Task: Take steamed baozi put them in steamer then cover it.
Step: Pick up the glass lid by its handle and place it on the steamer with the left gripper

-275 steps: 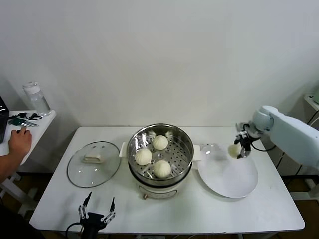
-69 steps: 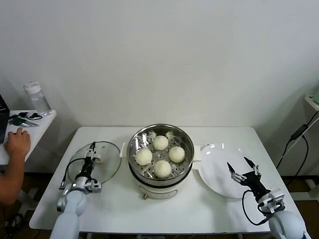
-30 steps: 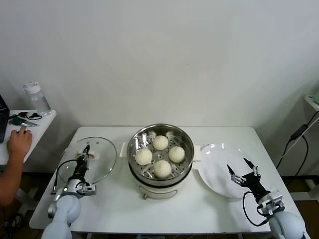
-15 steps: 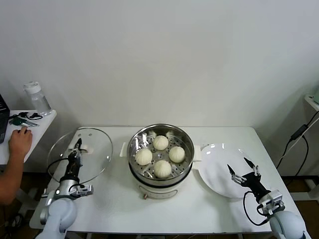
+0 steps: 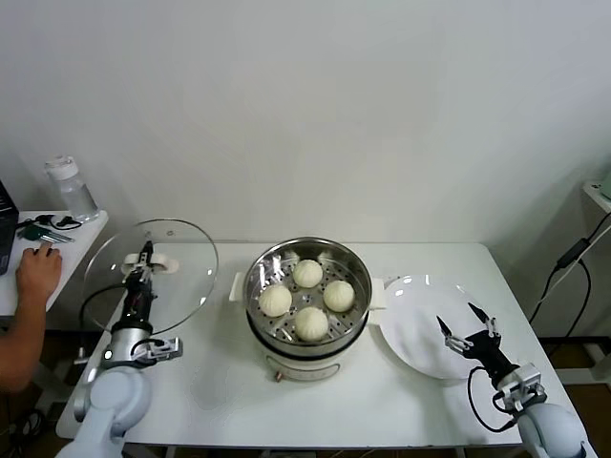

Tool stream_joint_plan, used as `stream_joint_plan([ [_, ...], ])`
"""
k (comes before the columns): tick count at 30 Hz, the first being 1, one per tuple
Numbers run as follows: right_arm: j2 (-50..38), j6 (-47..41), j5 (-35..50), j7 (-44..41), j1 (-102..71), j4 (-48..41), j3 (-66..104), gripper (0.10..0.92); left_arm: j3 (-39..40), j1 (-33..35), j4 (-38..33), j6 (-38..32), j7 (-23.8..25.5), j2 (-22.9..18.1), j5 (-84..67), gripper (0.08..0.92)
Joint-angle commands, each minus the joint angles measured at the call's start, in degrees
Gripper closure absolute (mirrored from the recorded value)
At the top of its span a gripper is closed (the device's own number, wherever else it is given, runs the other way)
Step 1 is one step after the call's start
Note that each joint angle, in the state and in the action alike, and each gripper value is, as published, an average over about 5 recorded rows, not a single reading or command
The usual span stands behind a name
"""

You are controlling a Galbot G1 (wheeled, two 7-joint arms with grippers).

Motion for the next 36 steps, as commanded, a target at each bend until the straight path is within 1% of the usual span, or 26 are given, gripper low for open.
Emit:
stream_joint_plan([
  [1, -0.1, 0.1, -0.3, 0.0, 0.7, -1.0, -0.2, 0.203, 13.9, -1.6, -11.1, 12.7, 7.0, 6.8, -1.5, 0.842],
  [5, -0.1, 0.1, -0.6, -0.1, 1.4, -1.8, -0.5, 0.203, 22.3, -4.1, -12.9, 17.5, 9.6, 8.8, -0.9, 0.842],
  [9, 0.2, 0.3, -0.9, -0.1, 2.1, -2.6, -0.7, 0.203, 29.6, -7.5, -13.8, 22.2, 12.6, 8.1, -0.3, 0.842],
  [14, 0.8, 0.7, -1.6, -0.5, 2.6, -3.8, -0.4, 0.203, 36.7, -12.0, -13.3, 26.0, 16.9, 4.4, 2.2, 0.842],
  [19, 1.1, 1.2, -1.9, -0.9, 2.6, -4.6, 0.1, 0.203, 40.4, -13.4, -11.3, 27.1, 20.1, -0.2, 6.1, 0.842],
  [24, 1.1, 1.8, -1.5, -1.0, 2.5, -4.9, 0.8, 0.203, 43.2, -16.0, -9.1, 28.3, 22.1, -5.0, 8.2, 0.842],
  [32, 1.0, 2.4, -0.3, -0.8, 2.8, -4.9, 1.6, 0.203, 46.7, -19.8, -5.5, 29.8, 24.6, -10.0, 9.8, 0.842],
  [36, 1.1, 2.5, -0.5, -0.8, 2.8, -4.8, 1.9, 0.203, 47.2, -20.3, -2.5, 29.9, 24.3, -12.2, 10.5, 0.842],
])
